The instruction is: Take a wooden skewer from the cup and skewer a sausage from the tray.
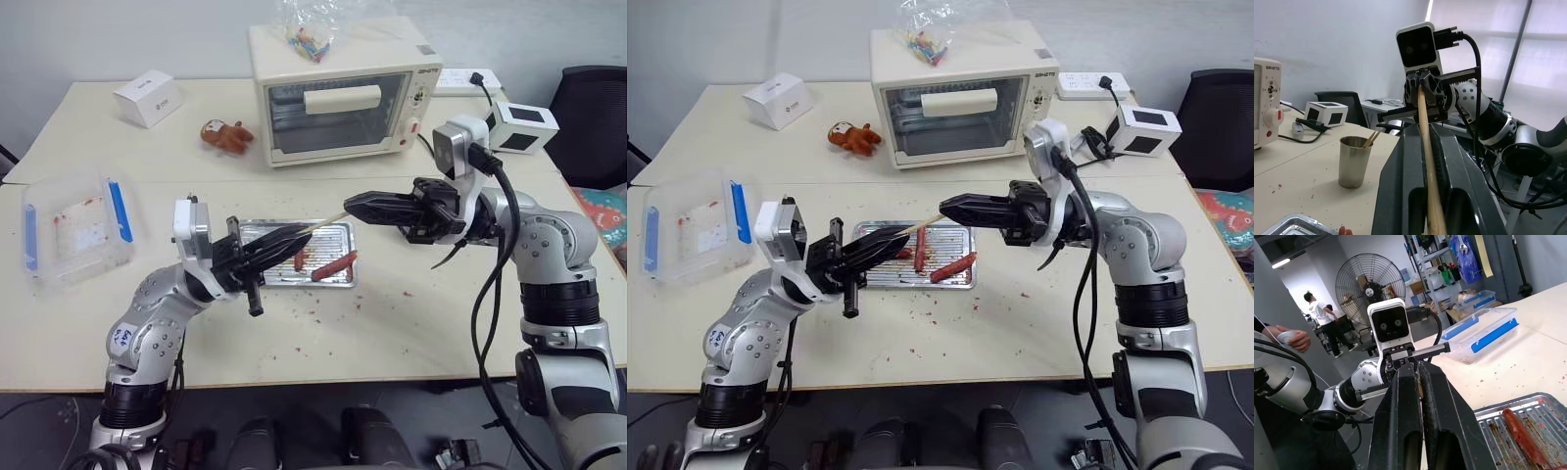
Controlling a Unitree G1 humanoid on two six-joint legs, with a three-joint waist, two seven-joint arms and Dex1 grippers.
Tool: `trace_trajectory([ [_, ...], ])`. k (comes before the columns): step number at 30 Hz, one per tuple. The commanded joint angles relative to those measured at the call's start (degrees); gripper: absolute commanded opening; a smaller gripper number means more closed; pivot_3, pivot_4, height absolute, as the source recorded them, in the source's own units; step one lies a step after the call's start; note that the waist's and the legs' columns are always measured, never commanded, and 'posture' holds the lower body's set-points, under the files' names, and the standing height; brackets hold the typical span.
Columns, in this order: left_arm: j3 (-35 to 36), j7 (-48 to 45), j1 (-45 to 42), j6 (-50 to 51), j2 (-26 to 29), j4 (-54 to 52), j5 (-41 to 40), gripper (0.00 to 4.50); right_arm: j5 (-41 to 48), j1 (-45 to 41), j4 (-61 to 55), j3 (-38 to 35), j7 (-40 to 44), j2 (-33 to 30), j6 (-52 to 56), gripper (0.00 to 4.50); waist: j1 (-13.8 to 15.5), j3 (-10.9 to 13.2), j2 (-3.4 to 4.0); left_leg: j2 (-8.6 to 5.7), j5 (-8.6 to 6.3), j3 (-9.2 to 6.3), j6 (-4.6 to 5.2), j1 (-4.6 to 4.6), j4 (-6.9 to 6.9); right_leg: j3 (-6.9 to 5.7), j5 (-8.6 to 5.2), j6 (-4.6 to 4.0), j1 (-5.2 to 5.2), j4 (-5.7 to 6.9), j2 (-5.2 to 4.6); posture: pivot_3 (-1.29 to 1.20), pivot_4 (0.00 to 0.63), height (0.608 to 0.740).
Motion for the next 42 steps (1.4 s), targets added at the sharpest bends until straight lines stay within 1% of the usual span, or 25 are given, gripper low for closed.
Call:
trace_trajectory([
  [1,1.40,0.79,-1.06,-0.84,-0.24,-1.61,-1.41,0.03,-0.03,1.04,-1.99,-1.13,-0.15,-1.09,-0.42,0.00,0.00,0.00,0.00,0.00,0.00,0.00,0.00,0.00,0.00,0.00,0.00,0.00,0.00,0.00,0.00,0.00,0.150,0.740],
  [4,2.06,0.76,-1.11,-0.36,0.62,-1.18,-1.41,0.03,0.38,1.59,-2.30,-1.73,-2.84,-1.61,2.08,0.00,-0.02,0.00,0.00,0.00,0.00,0.01,0.00,0.00,0.00,0.01,0.00,0.00,0.00,0.00,0.00,0.00,0.150,0.740],
  [7,3.55,0.30,-0.26,-0.23,2.44,-0.83,-1.18,0.00,-1.76,3.23,-3.91,-2.11,-3.35,-2.91,-0.98,0.73,0.02,0.00,0.00,0.01,0.00,-0.01,0.00,0.00,0.00,0.01,0.00,0.00,0.00,-0.01,-0.01,0.00,0.150,0.740],
  [10,6.39,-0.55,2.14,0.00,5.17,-0.39,-1.35,0.00,-7.37,7.25,-5.56,-1.47,-2.06,-5.20,-9.08,1.73,0.06,0.00,0.00,-0.01,0.00,0.00,0.00,0.00,-0.02,0.00,0.00,0.00,0.00,-0.10,0.00,0.00,0.150,0.740],
  [11,8.19,-0.86,4.02,0.11,6.53,-0.03,-1.33,0.00,-10.92,10.03,-5.97,-0.98,-0.70,-6.53,-14.49,2.08,0.07,0.00,0.00,-0.02,0.00,0.01,0.00,0.00,-0.03,0.00,0.00,0.00,0.00,-0.12,0.00,0.00,0.150,0.740],
  [13,10.96,-1.57,7.41,0.12,8.84,0.58,-1.24,0.00,-15.24,14.96,-7.11,0.56,3.41,-10.24,-20.30,2.74,0.07,0.00,0.00,-0.02,-0.01,0.01,0.00,0.00,-0.09,-0.01,0.00,0.00,0.02,-0.23,0.01,0.00,0.150,0.740],
  [14,12.65,-1.63,9.49,0.14,9.80,0.82,-1.38,0.00,-18.17,17.54,-6.52,0.79,4.65,-11.30,-25.54,3.11,0.07,0.00,-0.01,-0.03,-0.01,0.02,0.00,0.00,-0.14,-0.01,0.00,0.00,0.02,-0.29,0.02,0.00,0.150,0.740],
  [16,16.66,-1.23,14.29,0.04,11.24,1.77,-1.63,0.00,-21.23,22.97,-3.92,-0.14,7.31,-13.56,-32.16,3.77,-0.04,0.01,-0.02,-0.02,-0.01,0.04,0.01,0.00,-0.15,-0.02,0.00,0.00,0.03,-0.33,0.01,0.00,0.150,0.740],
  [18,19.56,-0.61,17.67,-0.44,11.62,2.69,-1.58,0.00,-23.21,26.27,-0.93,-1.12,9.07,-14.91,-36.97,4.42,-0.07,0.02,-0.05,0.00,-0.01,0.05,0.01,0.10,-0.14,0.01,0.00,0.00,0.10,-0.31,0.01,0.00,0.150,0.740],
  [20,21.91,-0.24,20.81,-1.26,11.47,3.50,-1.10,0.00,-25.66,28.38,2.27,-1.27,10.75,-16.51,-42.03,4.47,-0.02,0.02,-0.05,-0.02,-0.01,0.06,0.01,0.18,-0.13,0.01,0.00,0.00,0.15,-0.29,0.01,0.00,0.150,0.740],
  [23,25.14,0.67,25.33,-2.37,10.61,4.61,-0.80,0.00,-25.40,27.61,4.43,-1.71,10.22,-16.05,-42.71,4.47,-0.21,0.02,-0.06,-0.03,0.00,0.10,0.03,0.29,-0.13,0.07,0.00,0.00,0.22,-0.27,0.00,0.00,0.150,0.740],
  [25,26.52,1.52,26.87,-4.44,10.03,5.93,0.62,0.00,-25.20,24.98,4.10,-0.63,9.22,-15.08,-40.46,4.47,-0.34,0.02,-0.06,0.01,0.00,0.11,0.02,0.31,-0.13,0.09,0.00,-0.01,0.22,-0.25,-0.04,0.00,0.150,0.740],
  [28,28.03,3.24,27.11,-5.45,9.39,7.42,0.54,0.00,-26.62,16.59,1.73,5.60,9.71,-13.20,-33.68,4.47,-0.81,0.02,-0.06,0.07,0.01,0.10,-0.02,0.32,-0.13,0.10,0.01,-0.05,0.20,-0.22,-0.06,0.00,0.150,0.740],
  [32,26.43,4.01,26.36,-4.78,8.99,5.93,0.24,0.00,-31.59,5.48,5.84,13.31,8.14,-7.65,-29.73,4.47,-1.12,0.01,-0.07,0.11,0.01,0.03,-0.07,0.26,-0.15,0.03,0.00,-0.09,0.14,-0.19,-0.09,0.00,0.150,0.740],
  [35,25.25,4.48,25.37,-4.74,8.65,5.19,0.25,0.00,-36.78,-1.31,12.11,18.73,7.03,-2.14,-31.44,4.47,-1.06,-0.01,-0.10,0.08,0.00,0.00,-0.07,0.20,-0.17,-0.04,-0.01,-0.10,0.12,-0.24,-0.14,0.00,0.150,0.740],
  [38,24.58,5.14,25.07,-4.60,8.34,3.72,-0.17,0.00,-41.21,-6.03,18.62,22.67,6.97,1.79,-33.56,4.47,-1.28,-0.02,-0.13,0.06,0.00,0.00,-0.06,0.13,-0.15,-0.09,0.00,-0.09,0.10,-0.24,-0.18,0.00,0.150,0.740],
  [42,24.21,6.25,25.69,-4.44,7.67,1.52,-0.60,0.00,-44.91,-10.43,27.65,24.67,6.24,6.59,-37.66,4.47,-1.62,-0.03,-0.14,0.08,0.00,-0.02,-0.06,0.10,-0.15,-0.12,0.00,-0.09,0.08,-0.12,-0.17,0.00,0.150,0.740],
])
